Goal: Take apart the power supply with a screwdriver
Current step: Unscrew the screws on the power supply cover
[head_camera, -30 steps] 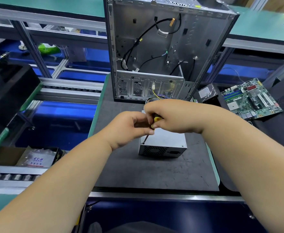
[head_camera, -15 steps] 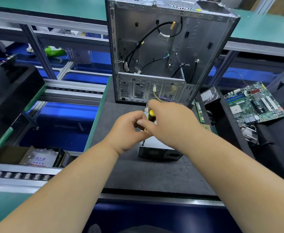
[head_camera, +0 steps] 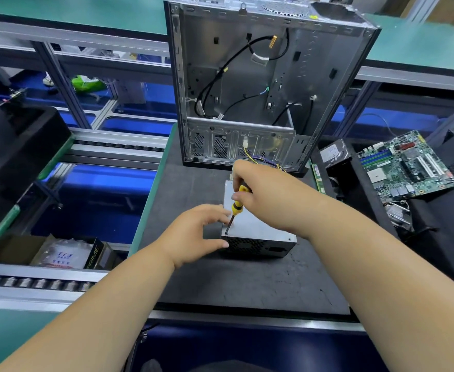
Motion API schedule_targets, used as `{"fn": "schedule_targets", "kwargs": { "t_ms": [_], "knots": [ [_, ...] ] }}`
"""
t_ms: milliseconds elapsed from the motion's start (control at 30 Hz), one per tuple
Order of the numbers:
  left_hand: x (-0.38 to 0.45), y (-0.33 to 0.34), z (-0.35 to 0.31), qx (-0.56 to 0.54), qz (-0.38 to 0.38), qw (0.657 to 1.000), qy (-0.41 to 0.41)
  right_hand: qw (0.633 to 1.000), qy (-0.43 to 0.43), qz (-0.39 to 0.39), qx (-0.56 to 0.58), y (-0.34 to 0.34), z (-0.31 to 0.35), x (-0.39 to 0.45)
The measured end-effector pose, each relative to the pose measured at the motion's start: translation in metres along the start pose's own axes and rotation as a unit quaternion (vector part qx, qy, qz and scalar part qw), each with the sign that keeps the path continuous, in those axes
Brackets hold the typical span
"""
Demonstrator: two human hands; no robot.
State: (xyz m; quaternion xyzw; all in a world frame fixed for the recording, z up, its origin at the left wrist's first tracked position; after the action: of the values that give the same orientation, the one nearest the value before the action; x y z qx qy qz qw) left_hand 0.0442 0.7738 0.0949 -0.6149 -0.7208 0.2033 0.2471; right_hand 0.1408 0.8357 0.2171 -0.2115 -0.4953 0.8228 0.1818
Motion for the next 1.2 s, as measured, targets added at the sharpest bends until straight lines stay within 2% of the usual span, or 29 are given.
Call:
{"fn": "schedule_targets", "kwargs": {
  "t_ms": [233,333,433,500,733,1067,1133,1200],
  "knots": [
    [0.002,-0.001,0.007,-0.052,-0.039,0.998,-0.012,0.998,-0.047,0.042,-0.022,0.005,0.022,0.002],
    [0.004,0.001,0.009,-0.047,-0.036,0.998,-0.011,0.997,-0.058,0.017,-0.048,0.006,0.032,0.001],
    [0.003,0.002,0.011,-0.048,-0.032,0.998,-0.024,0.985,-0.034,-0.026,-0.167,0.005,0.035,0.003],
    [0.002,0.002,0.012,-0.062,-0.039,0.997,-0.025,0.979,-0.022,-0.037,-0.197,0.005,0.031,0.006],
    [0.002,0.006,0.015,-0.067,-0.029,0.997,-0.033,0.996,-0.03,0.012,-0.083,0.003,0.023,0.005],
    [0.002,0.005,0.008,-0.112,-0.035,0.992,-0.04,0.987,-0.048,0.115,-0.101,0.002,0.022,0.01],
    [0.002,0.004,0.004,-0.108,-0.045,0.993,-0.026,0.986,-0.055,0.115,-0.109,0.001,0.023,0.011],
    [0.003,0.002,-0.002,-0.069,-0.061,0.996,-0.004,0.989,-0.049,0.082,-0.11,-0.001,0.023,0.011]
  ]
}}
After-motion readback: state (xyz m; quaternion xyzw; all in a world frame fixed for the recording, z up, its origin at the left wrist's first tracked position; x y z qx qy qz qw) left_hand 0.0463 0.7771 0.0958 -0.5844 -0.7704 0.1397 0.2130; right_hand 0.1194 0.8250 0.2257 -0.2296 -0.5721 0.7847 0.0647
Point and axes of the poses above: each hand's wrist, its own x-axis towards the middle knuckle, its own y-axis out of the palm, z = x × y, the point moved 8 cm from there along x, towards the middle knuckle, and after that the axes turned 2 degrees about z, right-handed, at the moved point
